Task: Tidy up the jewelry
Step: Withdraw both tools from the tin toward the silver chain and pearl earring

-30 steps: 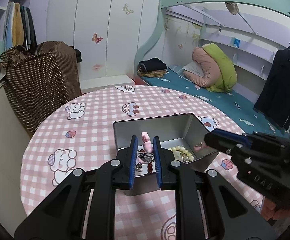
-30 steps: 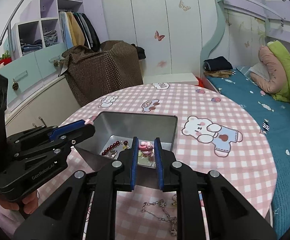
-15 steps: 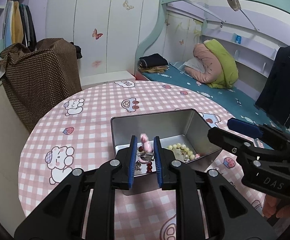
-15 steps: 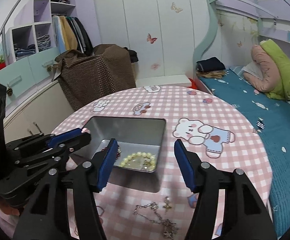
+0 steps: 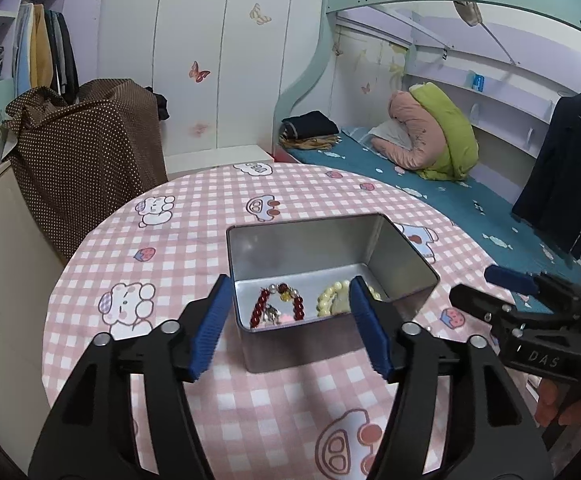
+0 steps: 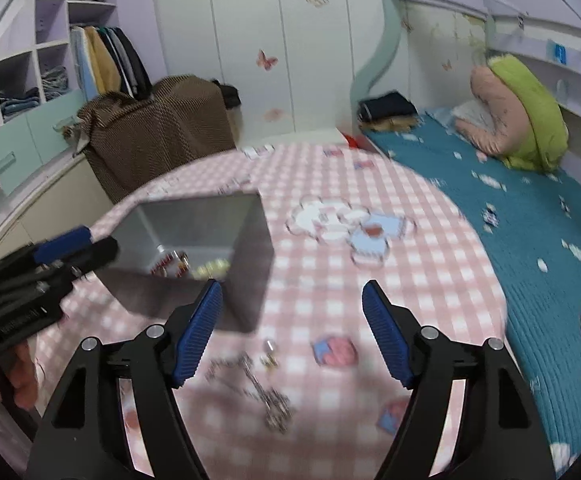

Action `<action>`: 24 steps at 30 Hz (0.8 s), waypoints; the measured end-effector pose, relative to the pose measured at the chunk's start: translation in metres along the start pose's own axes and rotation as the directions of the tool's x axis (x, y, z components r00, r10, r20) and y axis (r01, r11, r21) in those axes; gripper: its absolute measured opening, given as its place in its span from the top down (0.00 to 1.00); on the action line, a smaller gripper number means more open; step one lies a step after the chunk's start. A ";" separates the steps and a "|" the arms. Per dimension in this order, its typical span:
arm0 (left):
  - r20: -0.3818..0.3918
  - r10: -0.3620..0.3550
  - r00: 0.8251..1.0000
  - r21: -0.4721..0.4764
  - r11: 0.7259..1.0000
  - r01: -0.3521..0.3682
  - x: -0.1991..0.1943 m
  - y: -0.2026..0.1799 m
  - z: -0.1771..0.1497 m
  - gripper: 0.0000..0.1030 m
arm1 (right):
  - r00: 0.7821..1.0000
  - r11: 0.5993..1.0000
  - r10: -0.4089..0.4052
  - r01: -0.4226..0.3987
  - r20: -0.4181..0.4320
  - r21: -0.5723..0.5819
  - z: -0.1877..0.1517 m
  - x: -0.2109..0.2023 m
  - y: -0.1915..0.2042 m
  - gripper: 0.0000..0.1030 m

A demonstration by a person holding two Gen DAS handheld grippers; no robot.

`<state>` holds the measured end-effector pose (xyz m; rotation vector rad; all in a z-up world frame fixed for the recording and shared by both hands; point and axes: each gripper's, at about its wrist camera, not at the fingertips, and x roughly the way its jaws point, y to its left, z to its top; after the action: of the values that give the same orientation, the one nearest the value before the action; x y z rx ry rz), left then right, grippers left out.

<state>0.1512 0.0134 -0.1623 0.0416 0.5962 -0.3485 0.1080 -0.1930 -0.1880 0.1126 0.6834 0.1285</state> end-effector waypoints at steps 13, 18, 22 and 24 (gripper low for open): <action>-0.048 -0.004 0.999 -0.014 1.000 0.003 -0.012 -0.007 -0.028 0.23 | 0.991 0.998 0.043 -0.048 -0.123 -0.040 -0.039 0.005 0.013 0.33; -0.071 -0.011 0.997 -0.023 1.000 0.009 -0.010 -0.008 -0.034 0.22 | 0.993 0.986 -0.037 0.018 -0.109 -0.166 -0.049 0.003 0.024 0.65; -0.086 -0.032 0.996 -0.025 0.999 0.030 -0.006 -0.014 -0.036 0.22 | 0.994 0.987 -0.043 0.027 -0.097 -0.155 -0.049 0.000 0.012 0.88; -0.091 -0.054 0.994 -0.017 0.998 0.053 -0.005 -0.021 -0.037 0.22 | 0.994 0.992 -0.034 0.021 -0.099 -0.126 -0.047 0.000 0.007 0.90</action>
<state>0.1206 0.0004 -0.1889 0.0277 0.6911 -0.3958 0.0773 -0.1837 -0.2231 -0.0233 0.7760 0.1508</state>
